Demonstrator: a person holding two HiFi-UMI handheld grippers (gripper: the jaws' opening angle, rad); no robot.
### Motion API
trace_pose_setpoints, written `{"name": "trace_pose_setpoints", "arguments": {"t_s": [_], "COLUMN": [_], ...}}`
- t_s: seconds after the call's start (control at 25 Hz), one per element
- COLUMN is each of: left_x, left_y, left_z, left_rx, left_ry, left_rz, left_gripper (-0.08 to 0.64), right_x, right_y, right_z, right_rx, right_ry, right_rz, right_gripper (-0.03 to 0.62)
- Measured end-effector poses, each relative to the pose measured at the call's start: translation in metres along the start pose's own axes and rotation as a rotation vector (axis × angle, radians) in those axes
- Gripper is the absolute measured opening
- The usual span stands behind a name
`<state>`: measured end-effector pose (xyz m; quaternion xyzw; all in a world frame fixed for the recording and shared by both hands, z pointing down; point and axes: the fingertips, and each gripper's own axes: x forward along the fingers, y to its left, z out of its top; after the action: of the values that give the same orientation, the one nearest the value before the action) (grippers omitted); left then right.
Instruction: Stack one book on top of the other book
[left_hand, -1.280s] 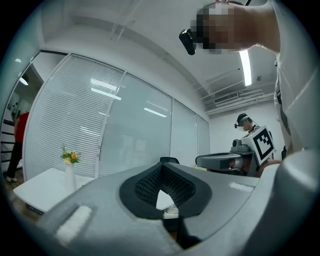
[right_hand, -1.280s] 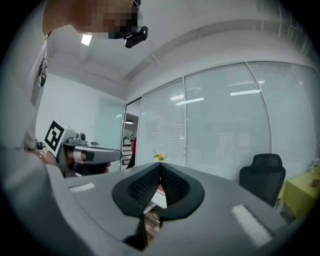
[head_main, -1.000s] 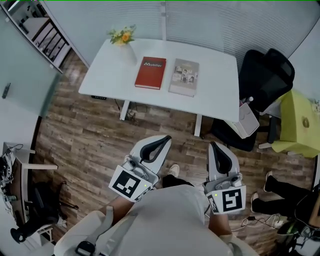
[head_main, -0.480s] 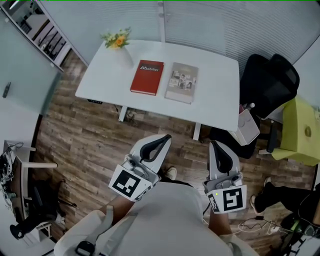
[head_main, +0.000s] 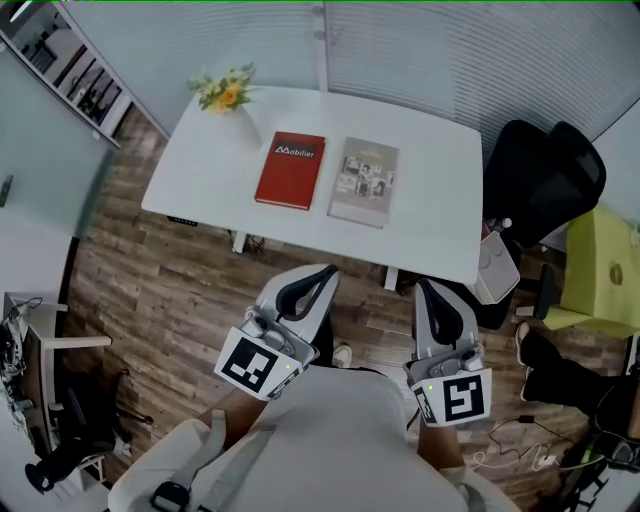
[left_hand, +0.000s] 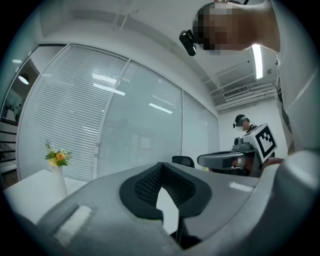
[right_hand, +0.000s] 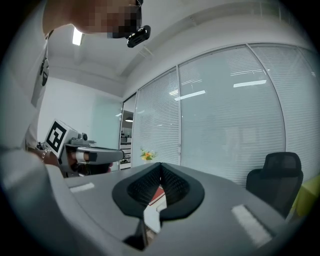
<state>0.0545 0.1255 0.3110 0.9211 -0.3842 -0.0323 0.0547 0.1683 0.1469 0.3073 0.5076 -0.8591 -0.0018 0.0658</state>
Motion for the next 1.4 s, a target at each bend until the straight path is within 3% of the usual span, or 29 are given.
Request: {"name": "trace_pose_setpoints", "arguments": {"t_s": [0.48, 0.92, 1.4], "left_x": [0.069, 0.1, 0.125], "left_y": [0.116, 0.206, 0.224], "left_z": [0.004, 0.012, 0.015], "left_rx": [-0.011, -0.021, -0.019], "left_ry": [-0.01, -0.002, -0.008], "left_rz": [-0.028, -0.043, -0.062], "left_gripper": [0.002, 0.002, 0.002], "right_x": [0.133, 0.23, 0.255], "right_y": [-0.027, -0.028, -0.047], "right_z": [0.008, 0.022, 0.017], "right_rx": [-0.043, -0.052, -0.048], "right_ry": [0.031, 0.034, 0.041], "right_rz": [0.0, -0.005, -0.028], "right_gripper": [0.005, 0.005, 0.005]}}
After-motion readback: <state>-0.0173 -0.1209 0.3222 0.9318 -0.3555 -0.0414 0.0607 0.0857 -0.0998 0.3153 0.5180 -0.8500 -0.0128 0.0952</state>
